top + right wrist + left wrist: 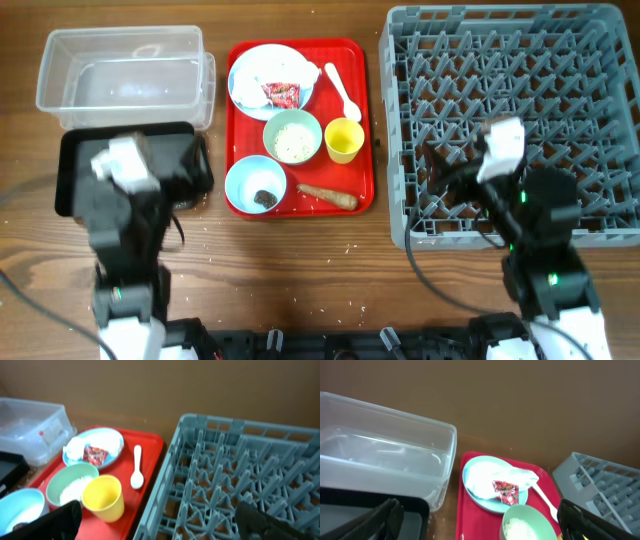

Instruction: Sort waste into correct bins and load items into the dishwasher rack

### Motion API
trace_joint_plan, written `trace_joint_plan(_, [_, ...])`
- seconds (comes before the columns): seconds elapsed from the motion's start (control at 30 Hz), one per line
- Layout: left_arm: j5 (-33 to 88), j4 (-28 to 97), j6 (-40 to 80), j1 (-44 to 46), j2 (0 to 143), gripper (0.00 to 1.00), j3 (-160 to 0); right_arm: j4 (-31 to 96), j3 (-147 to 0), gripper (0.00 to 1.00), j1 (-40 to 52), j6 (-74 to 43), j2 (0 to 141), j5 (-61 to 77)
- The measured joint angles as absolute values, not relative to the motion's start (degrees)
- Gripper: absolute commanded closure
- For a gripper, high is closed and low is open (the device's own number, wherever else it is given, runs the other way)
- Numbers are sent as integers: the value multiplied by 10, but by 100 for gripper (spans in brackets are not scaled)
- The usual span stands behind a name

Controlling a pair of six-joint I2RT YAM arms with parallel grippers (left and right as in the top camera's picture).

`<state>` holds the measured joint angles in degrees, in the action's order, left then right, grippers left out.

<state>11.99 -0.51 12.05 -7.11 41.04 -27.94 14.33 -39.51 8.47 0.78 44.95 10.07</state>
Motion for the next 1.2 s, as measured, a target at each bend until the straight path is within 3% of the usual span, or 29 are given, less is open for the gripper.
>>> trace_joint_plan(0.2, [146,190,108,-49,733,0,-619,279,-562,0,84,12,599,115])
trace_joint_plan(0.37, [118,454,97,30,1019,0,-999,284,-576,0,84,9,614,159])
trace_joint_plan(0.47, [114,529,97,52,1152,0,-1130,311,-577,0,84,-22,615,166])
trace_joint_plan(0.63, [114,502,97,88,1255,4,-1136,346,-577,0,84,-37,616,170])
trace_joint_plan(0.67, [114,479,97,96,1263,0,-1136,354,-577,0,84,-39,616,170])
trace_joint_plan(1.0, [6,439,160,148,1384,0,-1147,377,-577,0,84,-51,682,171])
trace_joint_plan(1.03, [-6,437,160,154,1387,12,-1148,378,-577,0,84,-52,688,171])
trace_joint_plan(1.07, [-11,436,160,156,1388,51,-1148,378,-577,0,84,-54,692,171])
trace_joint_plan(1.13, [-23,434,162,158,1392,91,-1152,378,-577,0,84,-56,697,171])
trace_joint_plan(1.2, [-31,435,162,157,1397,96,-1154,378,-577,0,84,-61,698,171])
